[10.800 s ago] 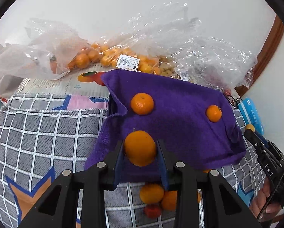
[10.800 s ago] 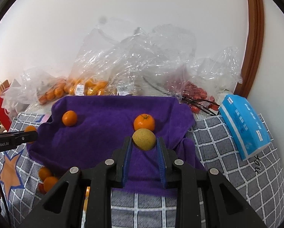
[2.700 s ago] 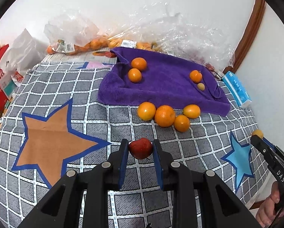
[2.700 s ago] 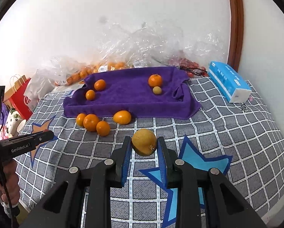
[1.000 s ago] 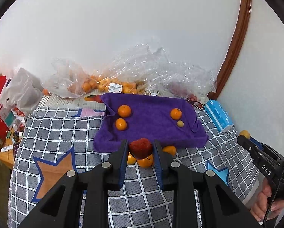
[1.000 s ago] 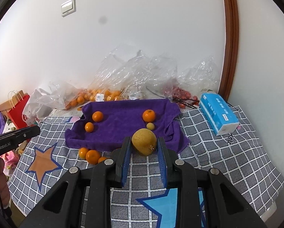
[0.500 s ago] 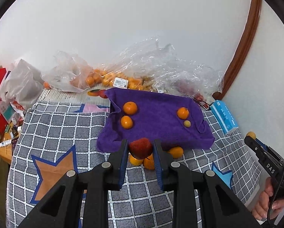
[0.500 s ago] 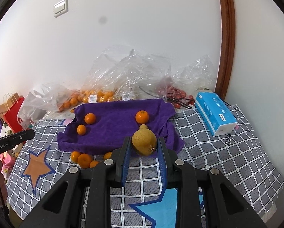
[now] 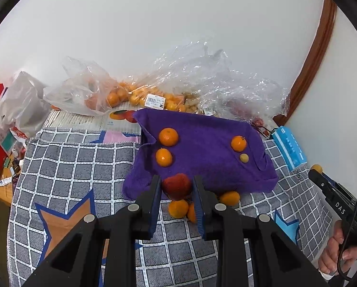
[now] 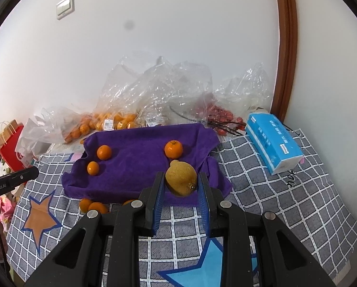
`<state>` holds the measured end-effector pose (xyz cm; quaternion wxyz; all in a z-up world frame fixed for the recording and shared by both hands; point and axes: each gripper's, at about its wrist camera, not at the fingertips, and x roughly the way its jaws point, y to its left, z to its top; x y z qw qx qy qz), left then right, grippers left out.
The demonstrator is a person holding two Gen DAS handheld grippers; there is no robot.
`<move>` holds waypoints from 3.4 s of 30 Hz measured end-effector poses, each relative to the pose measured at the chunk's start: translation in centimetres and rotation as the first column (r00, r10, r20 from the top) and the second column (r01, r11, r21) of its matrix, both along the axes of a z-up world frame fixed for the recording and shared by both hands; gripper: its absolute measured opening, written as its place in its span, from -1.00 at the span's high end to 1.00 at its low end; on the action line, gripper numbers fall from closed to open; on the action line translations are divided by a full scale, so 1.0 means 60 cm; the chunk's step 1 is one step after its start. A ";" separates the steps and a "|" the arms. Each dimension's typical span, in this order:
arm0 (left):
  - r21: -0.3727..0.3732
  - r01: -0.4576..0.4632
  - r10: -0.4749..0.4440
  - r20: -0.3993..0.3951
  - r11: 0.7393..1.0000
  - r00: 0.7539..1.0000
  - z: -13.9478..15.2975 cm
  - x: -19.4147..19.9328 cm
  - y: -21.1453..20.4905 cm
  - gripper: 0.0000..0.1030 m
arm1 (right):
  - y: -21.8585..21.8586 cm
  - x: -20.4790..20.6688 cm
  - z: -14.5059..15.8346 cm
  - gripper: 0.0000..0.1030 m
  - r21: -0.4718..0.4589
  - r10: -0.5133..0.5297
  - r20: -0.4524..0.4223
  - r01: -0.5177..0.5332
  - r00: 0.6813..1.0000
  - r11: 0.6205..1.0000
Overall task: Organize fruits
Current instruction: 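Carry the pear in the right gripper and red fruit in the left over the towel, then lower the pear and red fruit onto the towel and open both grippers, then move the right tool to the large orange while the left returns to the fruit row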
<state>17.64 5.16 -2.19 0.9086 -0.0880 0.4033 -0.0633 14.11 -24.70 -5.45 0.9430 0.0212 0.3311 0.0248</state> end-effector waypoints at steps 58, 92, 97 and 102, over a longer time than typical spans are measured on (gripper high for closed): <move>0.062 0.048 -0.033 -0.214 0.997 0.976 -0.169 0.190 -0.013 0.52 | 0.043 0.222 -0.185 0.48 -0.077 0.021 -0.245 -0.041 0.969 0.996; 0.004 -0.001 0.001 -0.156 1.000 0.988 -0.108 0.087 0.018 0.16 | 0.068 0.105 -0.089 0.01 -0.029 0.059 -0.112 -0.063 0.992 0.998; 0.013 -0.023 0.024 -0.138 1.000 0.990 -0.101 0.057 0.034 0.16 | 0.077 0.081 -0.084 0.01 -0.015 0.078 -0.118 -0.080 0.990 0.997; 0.007 -0.046 0.047 -0.140 0.999 0.989 -0.107 0.033 0.053 0.16 | 0.092 0.068 -0.100 0.01 0.001 0.109 -0.149 -0.110 0.983 0.994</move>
